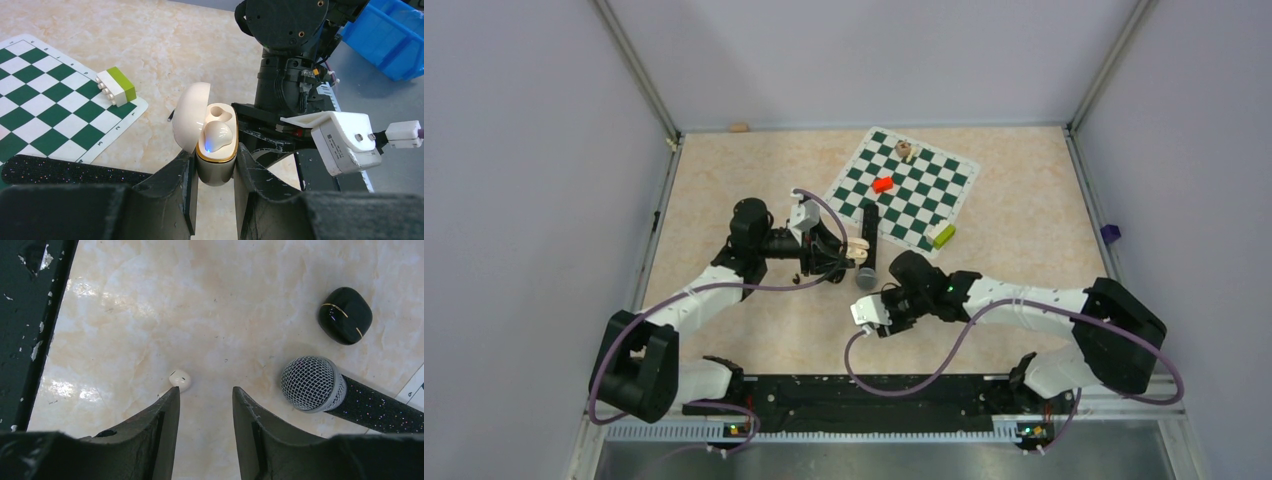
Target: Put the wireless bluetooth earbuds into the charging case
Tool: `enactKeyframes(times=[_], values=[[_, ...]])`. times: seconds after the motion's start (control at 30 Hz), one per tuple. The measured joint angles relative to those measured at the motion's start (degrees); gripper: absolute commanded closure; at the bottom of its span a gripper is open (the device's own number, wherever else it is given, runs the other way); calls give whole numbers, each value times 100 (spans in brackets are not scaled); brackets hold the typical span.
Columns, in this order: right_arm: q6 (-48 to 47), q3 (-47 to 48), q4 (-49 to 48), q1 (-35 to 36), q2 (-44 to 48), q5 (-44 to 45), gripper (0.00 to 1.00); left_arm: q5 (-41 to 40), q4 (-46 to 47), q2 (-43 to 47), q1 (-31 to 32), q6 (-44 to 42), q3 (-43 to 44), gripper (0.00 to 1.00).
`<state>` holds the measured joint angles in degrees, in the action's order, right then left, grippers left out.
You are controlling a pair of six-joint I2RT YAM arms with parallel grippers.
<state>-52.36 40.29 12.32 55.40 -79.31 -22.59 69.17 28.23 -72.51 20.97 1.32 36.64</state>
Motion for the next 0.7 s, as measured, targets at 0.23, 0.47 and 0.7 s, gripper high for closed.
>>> enactKeyframes(times=[0.23, 0.47, 0.7], values=[[-13, 103, 157, 52, -92, 52, 58, 0, -2, 0, 0, -2, 0, 100], [-57, 114, 391, 157, -448, 83, 58, 0, -2, 0, 0, -2, 0, 100], [-55, 236, 472, 267, -575, 153, 58, 2, -2, 0, 0, 0, 0, 100]])
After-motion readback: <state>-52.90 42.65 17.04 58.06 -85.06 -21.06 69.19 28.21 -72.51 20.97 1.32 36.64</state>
